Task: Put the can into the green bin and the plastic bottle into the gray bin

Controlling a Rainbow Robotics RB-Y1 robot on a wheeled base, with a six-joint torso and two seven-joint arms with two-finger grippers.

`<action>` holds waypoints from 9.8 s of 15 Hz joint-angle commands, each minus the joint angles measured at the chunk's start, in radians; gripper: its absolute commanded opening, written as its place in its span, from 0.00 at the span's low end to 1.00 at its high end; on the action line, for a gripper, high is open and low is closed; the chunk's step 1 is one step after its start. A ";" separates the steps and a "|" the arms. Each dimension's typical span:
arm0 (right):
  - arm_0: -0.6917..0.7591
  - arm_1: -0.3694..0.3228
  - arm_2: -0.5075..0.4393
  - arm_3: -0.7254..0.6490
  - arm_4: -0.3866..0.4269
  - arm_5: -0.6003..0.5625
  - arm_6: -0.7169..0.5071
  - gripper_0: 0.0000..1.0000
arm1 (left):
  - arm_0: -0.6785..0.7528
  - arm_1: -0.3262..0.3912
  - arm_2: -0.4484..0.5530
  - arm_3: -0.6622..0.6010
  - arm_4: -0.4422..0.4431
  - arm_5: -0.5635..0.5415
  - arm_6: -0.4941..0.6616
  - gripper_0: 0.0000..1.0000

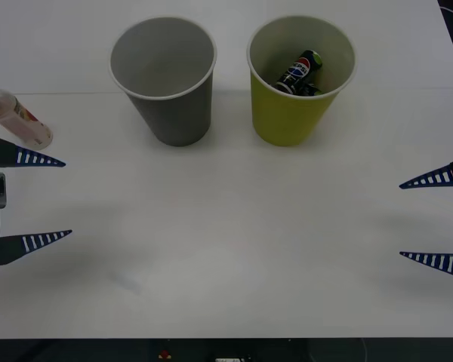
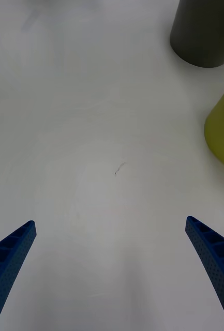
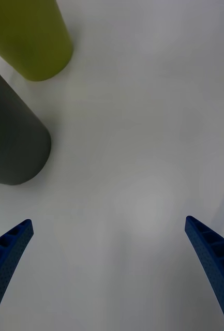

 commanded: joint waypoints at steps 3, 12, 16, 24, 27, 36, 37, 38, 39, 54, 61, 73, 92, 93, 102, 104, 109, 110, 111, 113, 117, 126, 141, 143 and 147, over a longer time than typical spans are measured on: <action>0.000 0.000 0.000 0.000 0.000 0.000 0.000 1.00 | 0.130 -0.042 -0.015 -0.054 0.000 0.226 0.138 1.00; 0.000 0.000 0.000 0.000 0.000 0.000 0.000 1.00 | 0.441 -0.071 -0.021 -0.049 0.276 0.741 0.162 1.00; 0.000 0.000 0.000 0.000 0.000 0.000 0.000 1.00 | 0.360 -0.109 -0.145 0.040 0.365 0.956 0.150 1.00; 0.000 0.000 0.000 0.000 0.000 0.000 0.000 1.00 | 0.216 -0.177 -0.329 0.142 0.327 1.297 0.333 1.00; 0.000 0.000 0.000 0.000 0.000 0.000 0.000 1.00 | 0.155 -0.177 -0.403 0.195 0.218 1.375 0.538 1.00; 0.000 0.000 0.000 0.000 0.000 0.000 0.000 1.00 | -0.166 -0.258 -0.596 0.621 -0.436 1.507 1.188 1.00; 0.000 0.000 0.000 0.000 0.000 0.000 0.000 1.00 | -0.203 -0.267 -0.617 0.669 -0.468 1.522 1.224 1.00; 0.000 0.000 0.000 0.000 0.000 0.000 0.000 1.00 | -0.255 -0.286 -0.639 0.736 -0.486 1.536 1.236 1.00; 0.000 0.000 0.000 0.000 0.000 0.000 0.000 1.00 | -0.293 -0.306 -0.642 0.784 -0.497 1.536 1.233 1.00; 0.000 0.000 0.000 0.000 0.000 0.000 0.000 1.00 | -0.671 -0.444 -0.640 1.127 -0.503 1.407 1.195 1.00; 0.000 0.000 0.000 0.000 0.000 0.000 0.000 1.00 | -0.744 -0.444 -0.628 1.176 -0.348 1.318 1.089 1.00; 0.000 0.000 0.000 0.000 0.000 0.000 0.000 1.00 | -0.757 -0.447 -0.628 1.201 -0.368 1.303 1.090 0.00; 0.000 0.000 0.000 0.000 0.000 0.000 0.000 1.00 | -0.484 -0.318 -0.123 0.670 -0.452 0.508 1.060 0.00; 0.000 0.000 0.000 0.000 0.000 0.000 0.000 1.00 | -0.441 -0.312 -0.054 0.600 -0.432 0.398 1.060 0.00; 0.000 0.000 0.000 0.000 0.000 0.000 0.000 1.00 | -0.382 -0.298 0.257 0.308 -0.564 -0.311 1.152 0.00; 0.000 0.000 0.000 0.000 0.000 0.000 0.000 1.00 | -0.392 -0.296 0.294 0.244 -0.584 -0.428 1.210 0.00; 0.000 0.000 0.000 0.000 0.000 0.000 0.000 1.00 | -0.504 -0.272 0.303 0.218 -0.551 -0.567 1.284 0.00; 0.000 0.000 0.000 0.000 0.000 0.000 0.000 1.00 | -0.528 -0.255 0.280 0.218 -0.537 -0.567 1.333 0.00; 0.000 0.000 0.000 0.000 0.000 0.000 0.000 1.00 | -0.568 -0.246 0.239 0.224 -0.528 -0.567 1.339 0.00; 0.000 0.000 0.000 0.000 0.000 0.000 0.000 1.00 | -0.683 -0.235 0.154 0.297 -0.528 -0.567 1.339 0.00; 0.000 0.000 0.000 0.000 0.000 0.000 0.000 1.00 | -0.935 -0.235 -0.008 0.491 -0.483 -0.567 1.337 0.00; 0.000 0.000 0.000 0.000 0.000 0.000 0.000 1.00 | -1.246 -0.272 -0.289 0.547 -0.537 -0.567 1.339 0.00; 0.000 0.000 0.000 0.000 0.000 0.000 0.000 1.00 | -1.491 -0.442 -0.512 0.804 -0.658 -0.471 1.254 0.00; 0.000 0.000 0.000 0.000 0.000 0.000 0.000 1.00 | -1.521 -0.460 -0.533 0.868 -0.664 -0.434 1.238 0.00; 0.000 0.000 0.000 0.000 0.000 0.000 0.000 1.00 | -1.533 -0.476 -0.533 0.888 -0.696 -0.422 1.236 0.00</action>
